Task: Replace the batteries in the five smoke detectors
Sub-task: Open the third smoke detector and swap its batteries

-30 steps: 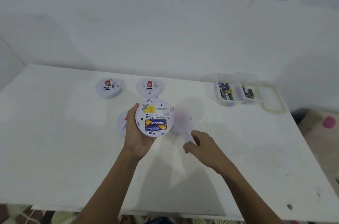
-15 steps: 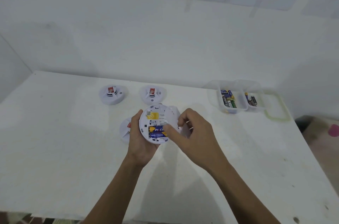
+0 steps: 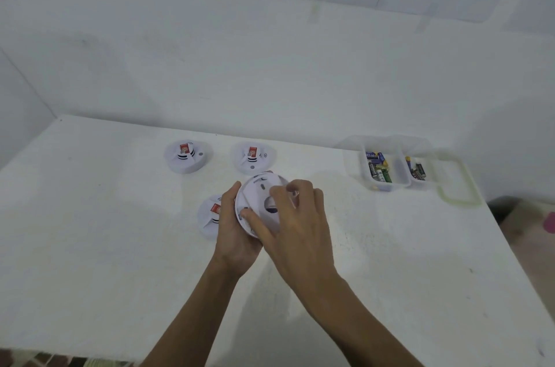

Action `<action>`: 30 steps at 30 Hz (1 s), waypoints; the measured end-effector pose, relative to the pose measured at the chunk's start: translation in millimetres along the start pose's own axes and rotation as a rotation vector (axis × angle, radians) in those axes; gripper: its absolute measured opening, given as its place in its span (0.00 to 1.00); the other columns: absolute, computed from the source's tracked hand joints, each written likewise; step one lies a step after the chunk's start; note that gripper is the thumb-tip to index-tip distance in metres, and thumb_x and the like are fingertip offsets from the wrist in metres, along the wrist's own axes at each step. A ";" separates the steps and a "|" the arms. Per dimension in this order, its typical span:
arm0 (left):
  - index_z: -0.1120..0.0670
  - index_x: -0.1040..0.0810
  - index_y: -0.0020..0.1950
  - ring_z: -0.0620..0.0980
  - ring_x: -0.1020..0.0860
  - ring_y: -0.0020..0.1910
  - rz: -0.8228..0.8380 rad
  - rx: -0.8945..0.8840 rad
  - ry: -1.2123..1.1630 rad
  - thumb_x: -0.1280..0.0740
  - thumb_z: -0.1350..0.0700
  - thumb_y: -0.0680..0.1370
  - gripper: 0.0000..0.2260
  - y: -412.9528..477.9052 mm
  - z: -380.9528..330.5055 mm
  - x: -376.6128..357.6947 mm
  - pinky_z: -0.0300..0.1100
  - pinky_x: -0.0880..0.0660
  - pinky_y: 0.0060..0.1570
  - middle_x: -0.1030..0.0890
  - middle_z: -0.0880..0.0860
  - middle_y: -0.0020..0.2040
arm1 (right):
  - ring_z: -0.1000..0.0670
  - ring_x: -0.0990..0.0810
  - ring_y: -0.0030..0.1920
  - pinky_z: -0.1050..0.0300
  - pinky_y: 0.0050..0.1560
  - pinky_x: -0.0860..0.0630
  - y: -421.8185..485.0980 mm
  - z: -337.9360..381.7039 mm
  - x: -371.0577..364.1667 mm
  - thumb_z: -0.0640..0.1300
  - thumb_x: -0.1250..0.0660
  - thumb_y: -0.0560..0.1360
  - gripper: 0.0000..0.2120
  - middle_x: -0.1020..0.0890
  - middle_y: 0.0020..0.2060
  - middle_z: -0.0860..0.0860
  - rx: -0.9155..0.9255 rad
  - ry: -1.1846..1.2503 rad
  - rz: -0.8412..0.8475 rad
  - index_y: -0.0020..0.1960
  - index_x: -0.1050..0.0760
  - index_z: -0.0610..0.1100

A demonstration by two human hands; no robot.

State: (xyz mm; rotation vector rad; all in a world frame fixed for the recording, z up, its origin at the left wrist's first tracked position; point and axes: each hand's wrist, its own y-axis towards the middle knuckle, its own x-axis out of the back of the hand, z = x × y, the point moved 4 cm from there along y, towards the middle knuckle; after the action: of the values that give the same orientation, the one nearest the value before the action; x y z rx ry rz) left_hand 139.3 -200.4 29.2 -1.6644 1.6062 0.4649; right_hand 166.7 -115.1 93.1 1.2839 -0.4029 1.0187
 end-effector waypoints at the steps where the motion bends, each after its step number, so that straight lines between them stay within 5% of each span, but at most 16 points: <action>1: 0.47 0.13 0.40 0.47 0.16 0.38 0.001 -0.007 0.003 0.53 0.47 0.83 0.29 0.1 -0.9 -0.6 0.41 0.19 0.36 0.15 0.51 0.39 | 0.44 0.21 0.45 0.51 0.39 0.18 -0.5 0.8 -1.3 0.60 0.26 0.66 0.22 0.19 0.47 0.43 -0.005 -0.002 0.002 0.52 0.21 0.45; 4: 0.51 0.16 0.47 0.48 0.16 0.38 -0.008 -0.025 0.007 0.52 0.48 0.83 0.24 -1.1 -5.5 -2.7 0.41 0.20 0.35 0.15 0.52 0.40 | 0.45 0.21 0.46 0.51 0.39 0.18 -0.9 2.5 -4.1 0.58 0.28 0.68 0.21 0.20 0.48 0.44 -0.009 0.032 0.005 0.53 0.23 0.45; 14: 0.46 0.13 0.38 0.46 0.16 0.37 -0.020 -0.053 -0.003 0.54 0.49 0.83 0.30 -1.3 -11.0 -5.3 0.39 0.20 0.35 0.15 0.49 0.38 | 0.44 0.18 0.43 0.49 0.37 0.17 3.6 0.8 -10.4 0.58 0.29 0.66 0.20 0.18 0.46 0.43 -0.004 0.034 0.021 0.51 0.18 0.46; 20: 0.50 0.19 0.53 0.49 0.16 0.41 -0.049 0.014 -0.029 0.54 0.45 0.83 0.24 0.7 -10.6 1.6 0.41 0.19 0.37 0.14 0.51 0.44 | 0.43 0.18 0.42 0.49 0.36 0.17 3.9 2.7 -11.2 0.58 0.31 0.66 0.20 0.18 0.46 0.42 0.016 0.060 0.001 0.50 0.17 0.44; 30: 0.46 0.13 0.36 0.46 0.15 0.37 -0.013 0.025 -0.032 0.55 0.46 0.83 0.32 -6.3 -15.1 -6.7 0.39 0.20 0.33 0.14 0.49 0.38 | 0.43 0.23 0.48 0.49 0.42 0.17 -2.8 2.6 -16.0 0.56 0.31 0.69 0.20 0.19 0.49 0.40 0.119 -0.018 -0.077 0.54 0.19 0.43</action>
State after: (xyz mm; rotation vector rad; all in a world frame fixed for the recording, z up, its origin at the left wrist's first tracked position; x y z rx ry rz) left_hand 140.7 -207.3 45.5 -1.6407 1.5709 0.4606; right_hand 161.1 -123.7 80.2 1.4062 -0.3083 0.9787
